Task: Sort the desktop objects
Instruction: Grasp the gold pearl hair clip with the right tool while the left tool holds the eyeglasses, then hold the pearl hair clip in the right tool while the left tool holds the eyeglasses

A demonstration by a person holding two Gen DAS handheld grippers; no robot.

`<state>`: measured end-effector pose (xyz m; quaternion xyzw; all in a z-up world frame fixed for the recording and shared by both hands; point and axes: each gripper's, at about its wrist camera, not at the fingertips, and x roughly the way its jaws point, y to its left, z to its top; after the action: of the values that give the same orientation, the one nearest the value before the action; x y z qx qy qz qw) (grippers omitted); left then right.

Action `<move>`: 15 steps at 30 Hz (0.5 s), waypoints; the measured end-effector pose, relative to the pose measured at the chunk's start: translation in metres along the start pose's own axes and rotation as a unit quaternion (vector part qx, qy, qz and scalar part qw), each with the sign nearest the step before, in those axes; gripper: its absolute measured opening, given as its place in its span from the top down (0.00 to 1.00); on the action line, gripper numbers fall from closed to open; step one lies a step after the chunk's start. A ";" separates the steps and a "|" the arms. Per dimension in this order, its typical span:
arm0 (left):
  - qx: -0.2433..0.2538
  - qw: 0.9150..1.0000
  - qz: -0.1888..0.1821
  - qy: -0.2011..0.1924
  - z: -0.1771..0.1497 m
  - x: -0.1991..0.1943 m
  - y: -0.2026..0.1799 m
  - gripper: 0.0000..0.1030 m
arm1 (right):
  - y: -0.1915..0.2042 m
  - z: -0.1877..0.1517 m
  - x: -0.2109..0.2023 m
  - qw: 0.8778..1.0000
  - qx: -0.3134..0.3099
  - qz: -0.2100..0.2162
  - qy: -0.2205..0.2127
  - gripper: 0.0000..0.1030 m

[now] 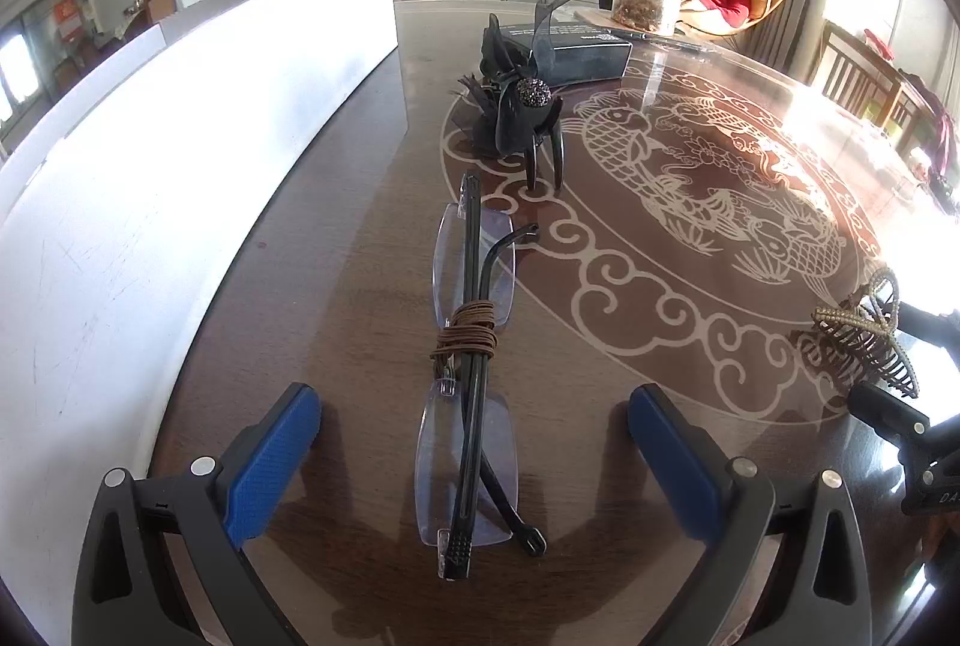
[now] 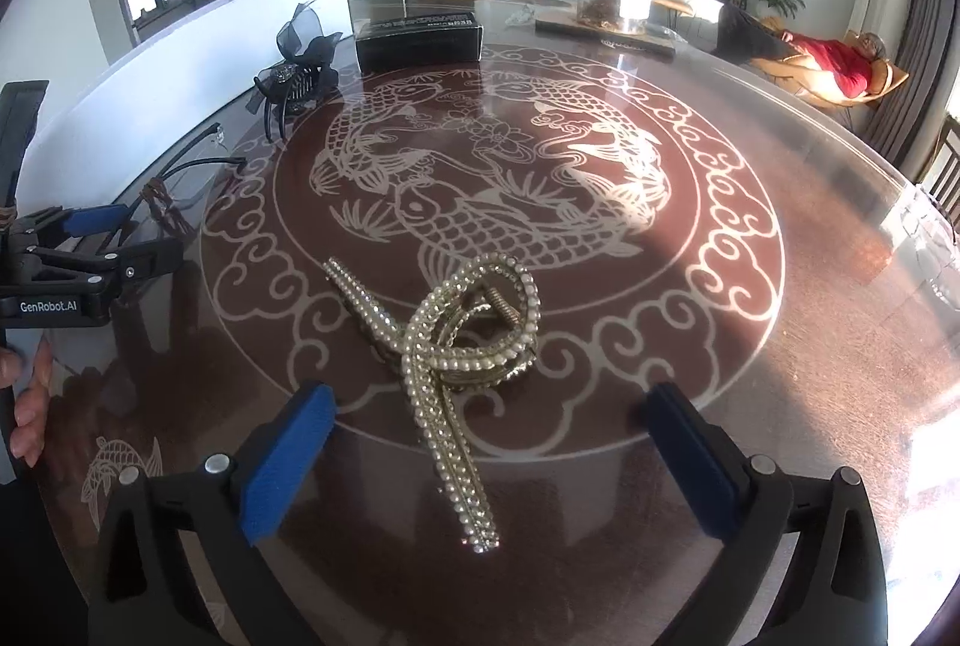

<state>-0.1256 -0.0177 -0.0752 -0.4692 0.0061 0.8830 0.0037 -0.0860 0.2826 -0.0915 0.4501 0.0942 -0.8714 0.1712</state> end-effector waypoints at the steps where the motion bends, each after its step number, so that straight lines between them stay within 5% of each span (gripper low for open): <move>1: 0.000 1.000 0.000 0.000 0.000 0.000 0.000 0.00 | 0.000 0.001 0.001 1.000 0.003 -0.002 0.000 0.00; 15: 0.000 1.000 0.000 0.000 0.000 0.000 0.000 0.00 | -0.001 -0.001 -0.002 1.000 0.004 -0.002 0.000 0.00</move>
<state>-0.1256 -0.0178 -0.0751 -0.4692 0.0058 0.8831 0.0036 -0.0847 0.2841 -0.0900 0.4502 0.0920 -0.8722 0.1676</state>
